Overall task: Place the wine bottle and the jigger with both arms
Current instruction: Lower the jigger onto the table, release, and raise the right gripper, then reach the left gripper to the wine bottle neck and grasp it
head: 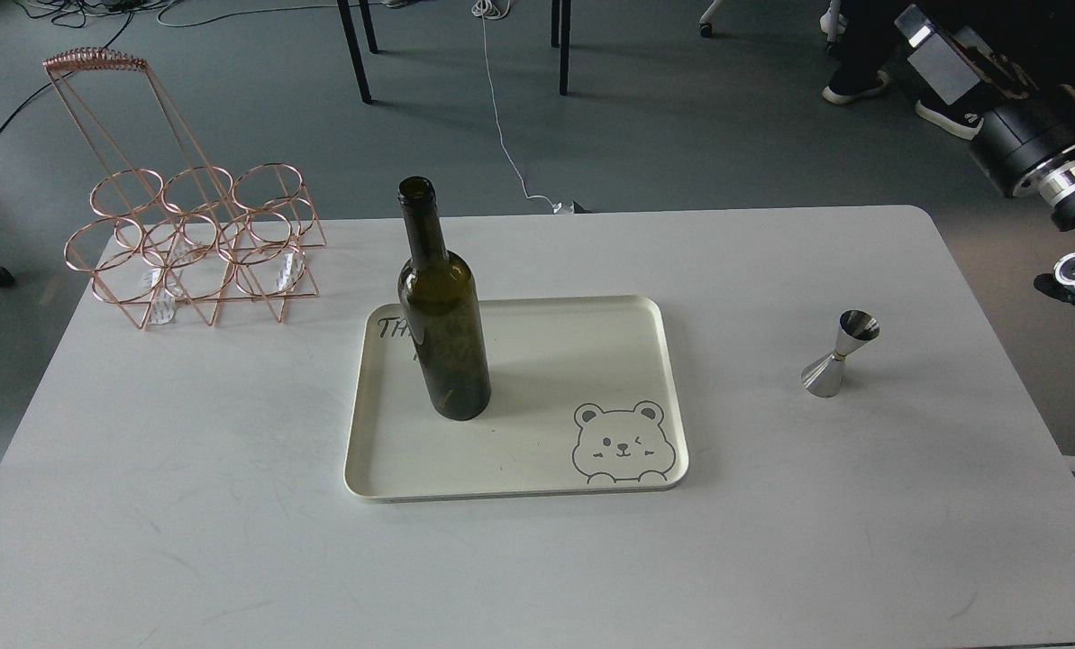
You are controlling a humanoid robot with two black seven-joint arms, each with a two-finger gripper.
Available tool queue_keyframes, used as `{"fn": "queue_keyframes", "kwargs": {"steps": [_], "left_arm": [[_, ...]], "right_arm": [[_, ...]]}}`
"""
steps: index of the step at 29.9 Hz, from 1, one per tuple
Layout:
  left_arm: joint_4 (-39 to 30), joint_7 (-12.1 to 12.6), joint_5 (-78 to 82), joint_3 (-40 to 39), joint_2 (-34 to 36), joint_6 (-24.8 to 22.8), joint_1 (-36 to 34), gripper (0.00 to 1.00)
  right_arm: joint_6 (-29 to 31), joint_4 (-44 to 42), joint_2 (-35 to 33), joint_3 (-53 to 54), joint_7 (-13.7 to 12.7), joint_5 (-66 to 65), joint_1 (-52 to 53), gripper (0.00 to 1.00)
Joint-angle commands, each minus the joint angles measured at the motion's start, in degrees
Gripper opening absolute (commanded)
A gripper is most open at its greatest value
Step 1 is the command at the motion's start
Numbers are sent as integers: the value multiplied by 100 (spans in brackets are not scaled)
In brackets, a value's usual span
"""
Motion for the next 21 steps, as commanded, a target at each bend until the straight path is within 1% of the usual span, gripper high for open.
{"fn": "queue_keyframes", "kwargs": {"steps": [1, 5, 9, 11, 12, 14, 15, 18, 21], "left_arm": [[-743, -18, 968, -5, 391, 0, -317, 98], [-2025, -18, 1549, -5, 1006, 0, -379, 98], [-3361, -9, 2303, -14, 1526, 0, -379, 98], [-4151, -18, 3128, -49, 1606, 0, -379, 98], [-4599, -18, 3576, -110, 1649, 0, -379, 98], [-5277, -35, 4254, -146, 1711, 0, -379, 98], [-5550, -35, 4562, -137, 1703, 0, -379, 98], [-6210, -35, 5615, -120, 1615, 0, -379, 98], [-6571, -26, 6706, -67, 1527, 0, -370, 98]], "right_arm": [[47, -272, 424, 71, -2, 987, 143, 98], [170, -413, 477, 133, -2, 2173, 134, 98], [565, -571, 495, 413, 41, 3448, 90, 98], [872, -668, 495, 554, 42, 4125, 55, 98], [1099, -755, 495, 590, 42, 4476, 29, 98], [1652, -957, 495, 616, 33, 5152, -24, 98], [1908, -1071, 495, 608, 24, 5452, -24, 98], [2384, -1335, 495, 616, 7, 6147, -24, 98], [2569, -1354, 486, 616, 7, 6465, -24, 98]]}}
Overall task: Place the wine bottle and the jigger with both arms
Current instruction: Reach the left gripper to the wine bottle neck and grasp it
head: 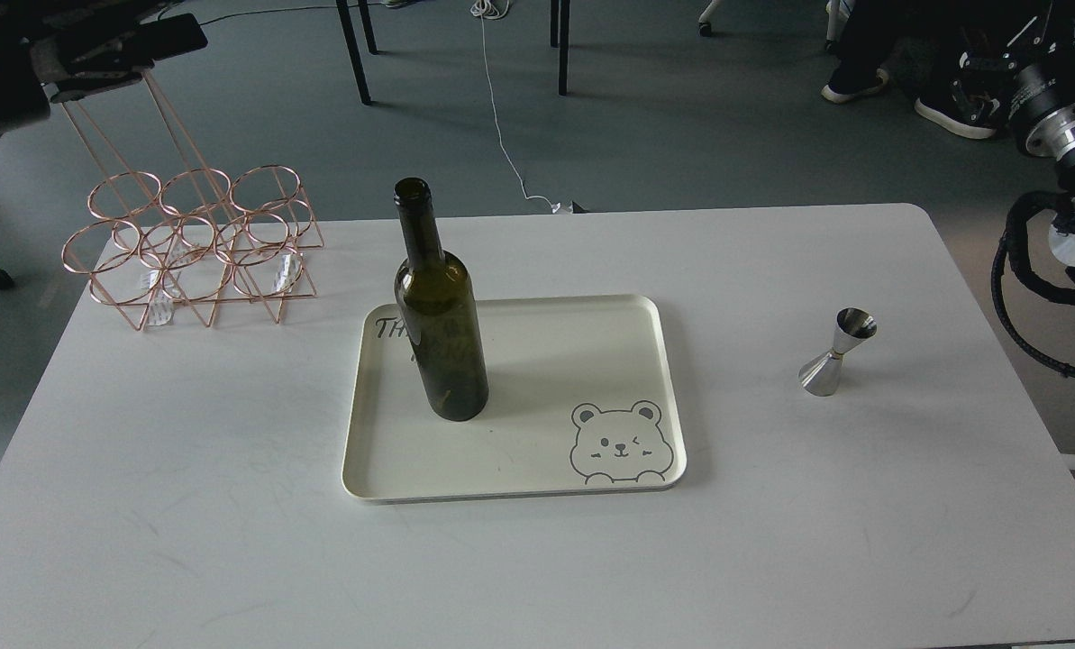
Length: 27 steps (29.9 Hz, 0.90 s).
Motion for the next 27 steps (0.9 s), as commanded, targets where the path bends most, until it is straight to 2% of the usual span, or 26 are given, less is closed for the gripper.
{"fn": "queue_keyframes", "kwargs": {"steps": [1, 16, 19, 23, 27], "left_arm": [[-423, 10, 1215, 36, -112, 1, 2, 98], [-502, 18, 3905, 203, -842, 1, 81, 98], [-502, 18, 3977, 413, -947, 50, 81, 98], [-502, 45, 3986, 634, -1044, 419, 81, 98], [-502, 36, 3986, 678, -1044, 472, 98, 98]], "right_arm": [[249, -50, -10, -1, -3, 347, -1, 98], [320, -49, -10, 105, -3, 347, -72, 98], [416, -58, -10, 105, -3, 347, -89, 98], [505, -58, -10, 105, -3, 347, -142, 98], [522, -67, -36, 114, -12, 347, -142, 98]]}}
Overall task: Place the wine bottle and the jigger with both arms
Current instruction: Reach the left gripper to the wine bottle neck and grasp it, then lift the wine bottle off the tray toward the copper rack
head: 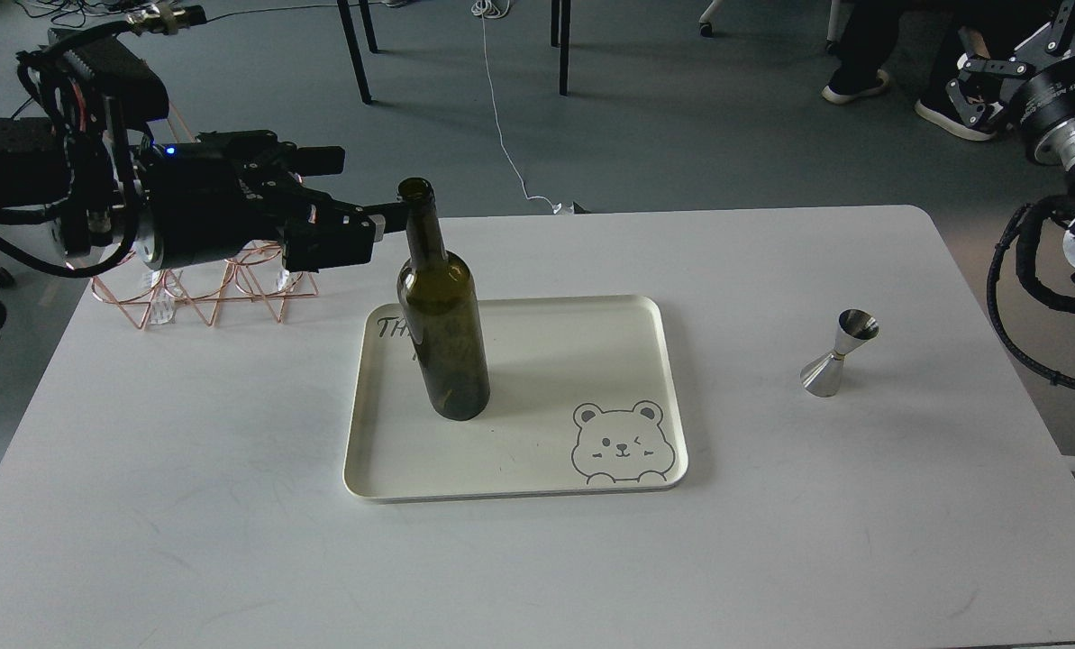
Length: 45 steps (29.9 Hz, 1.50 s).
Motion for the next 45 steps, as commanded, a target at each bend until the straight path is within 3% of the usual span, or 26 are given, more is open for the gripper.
{"fn": "queue_keyframes", "kwargs": {"steps": [1, 6, 19, 31, 36, 45], "left_arm": [[-10, -5, 1, 42, -11, 66, 17, 98], [-19, -5, 10, 278, -134, 153, 70, 98], [51, 136, 10, 763, -512, 1322, 271, 97], [359, 136, 19, 763, -820, 1375, 368, 93], [385, 136, 19, 763, -846, 1375, 368, 82], [385, 101, 10, 763, -846, 1375, 368, 48]], "right_arm": [[14, -6, -35, -5, -5, -8, -4, 98], [22, -50, -35, -5, -5, -8, -13, 98], [22, -50, -61, -5, -5, -8, -13, 98], [14, -59, 0, -14, -5, -8, -22, 98], [14, -68, 0, -31, -5, -8, -13, 98], [22, -138, 0, -31, -5, -17, -22, 98]]}}
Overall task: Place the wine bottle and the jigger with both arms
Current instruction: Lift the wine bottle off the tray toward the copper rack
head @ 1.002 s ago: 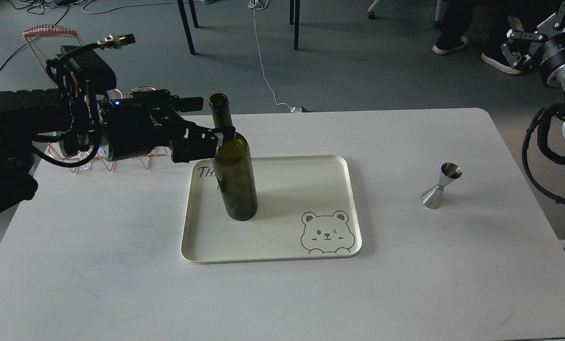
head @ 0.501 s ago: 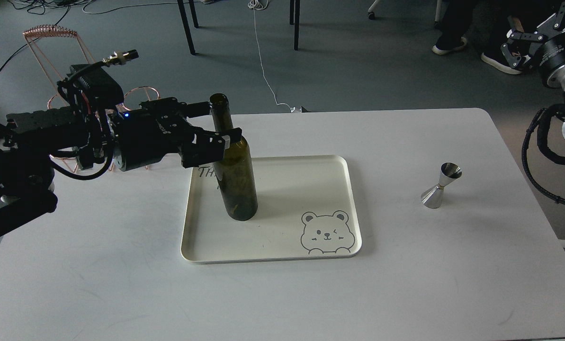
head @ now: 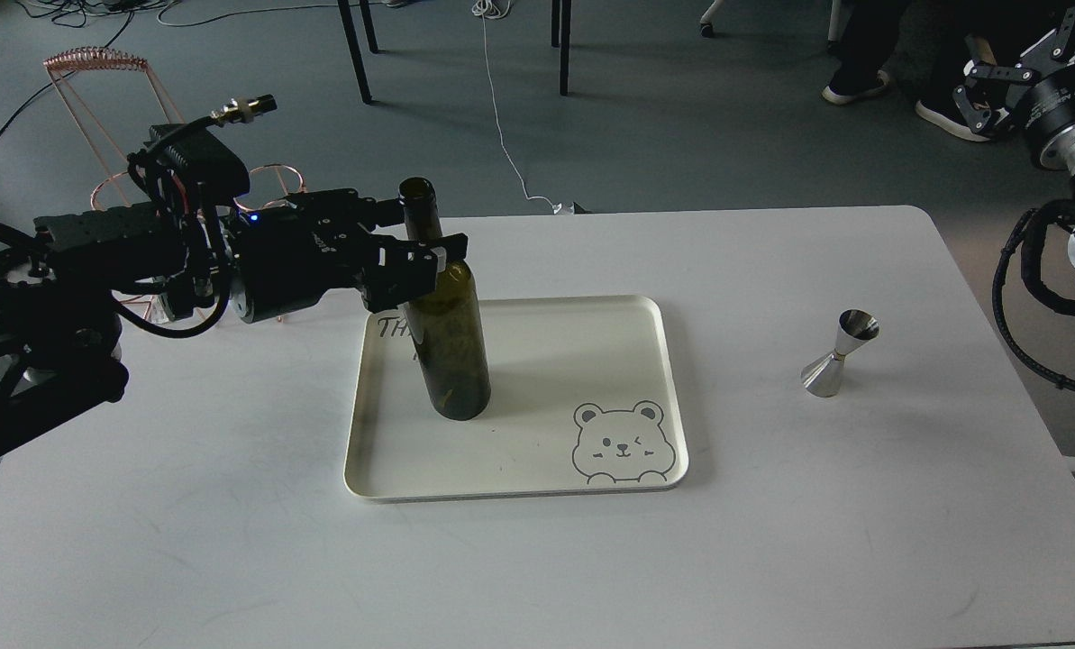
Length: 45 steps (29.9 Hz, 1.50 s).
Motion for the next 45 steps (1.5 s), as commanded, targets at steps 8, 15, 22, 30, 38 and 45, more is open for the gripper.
{"fn": "queue_keyframes", "kwargs": {"steps": [8, 15, 22, 30, 38, 45], "left_arm": [[0, -11, -1, 0, 72, -5, 0, 33], [-17, -37, -10, -88, 107, -14, -9, 22], [-52, -37, -19, -141, 125, -14, -52, 17], [-61, -265, -211, -922, 949, -146, -149, 15], [667, -616, -520, -879, 1663, -821, -1133, 15], [1748, -732, -414, -853, 1558, -867, -1283, 13]], "right_arm": [[-5, -1, 0, 18, 9, 7, 28, 98], [-5, -2, 0, 9, 9, -2, 37, 98], [3, -1, 0, 0, 9, -2, 46, 98], [205, -1, -79, 132, 18, 7, 46, 98], [302, -1, -79, 194, 27, 7, 11, 98], [337, 7, -53, 202, 27, 7, 11, 98]]}}
